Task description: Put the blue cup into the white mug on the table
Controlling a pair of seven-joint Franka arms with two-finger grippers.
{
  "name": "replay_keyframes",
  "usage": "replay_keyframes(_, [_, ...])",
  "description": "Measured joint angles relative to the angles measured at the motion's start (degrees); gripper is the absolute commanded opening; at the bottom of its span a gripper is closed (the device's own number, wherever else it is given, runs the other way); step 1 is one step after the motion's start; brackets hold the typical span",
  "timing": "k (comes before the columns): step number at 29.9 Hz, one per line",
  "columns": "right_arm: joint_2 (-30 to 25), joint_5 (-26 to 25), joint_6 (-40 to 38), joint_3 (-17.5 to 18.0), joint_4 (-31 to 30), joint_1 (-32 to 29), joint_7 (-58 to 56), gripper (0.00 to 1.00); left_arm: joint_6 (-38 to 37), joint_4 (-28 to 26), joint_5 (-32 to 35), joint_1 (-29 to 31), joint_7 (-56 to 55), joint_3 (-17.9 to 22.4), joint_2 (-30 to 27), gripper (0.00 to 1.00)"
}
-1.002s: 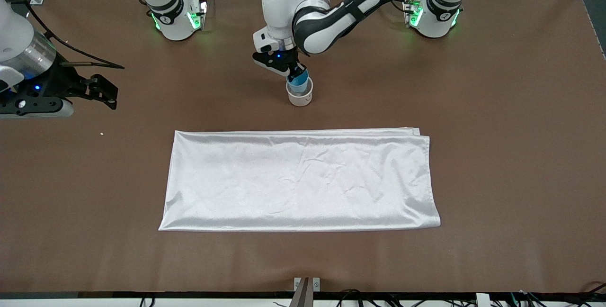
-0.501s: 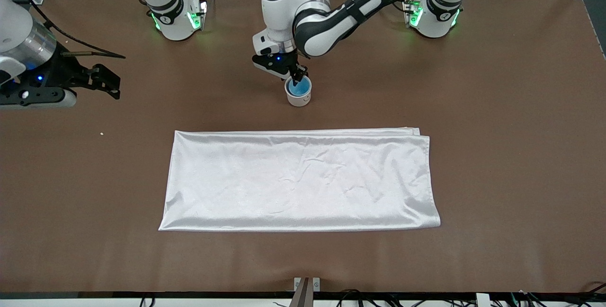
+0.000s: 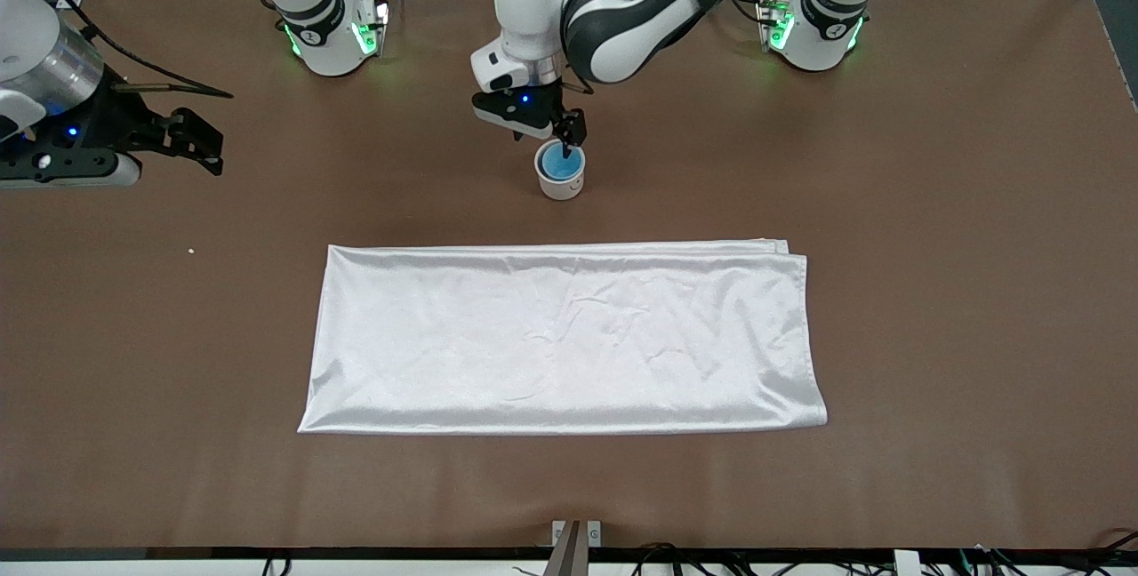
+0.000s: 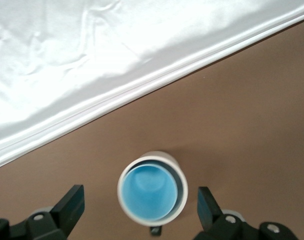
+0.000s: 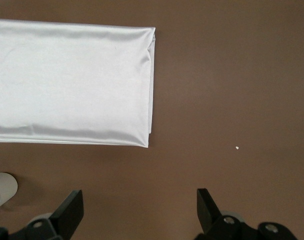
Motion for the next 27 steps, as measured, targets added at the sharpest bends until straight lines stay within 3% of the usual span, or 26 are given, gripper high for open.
replay_keyframes(8, [0.0,0.1,0.0,-0.2,2.7,-1.3,-0.2,1.00,-6.3,0.1,-14.9,0.6,14.6,7.2,-10.2,1.00])
replay_keyframes(15, [0.0,0.1,0.0,-0.2,3.4,-2.5,-0.4,1.00,-15.2,0.2,-23.2,0.9,24.2,15.8,-19.3,1.00])
replay_keyframes(27, [0.0,2.4,-2.3,-0.3,5.6,-3.0,-0.9,1.00,-26.8,0.1,-26.9,1.0,27.5,29.5,-28.6,1.00])
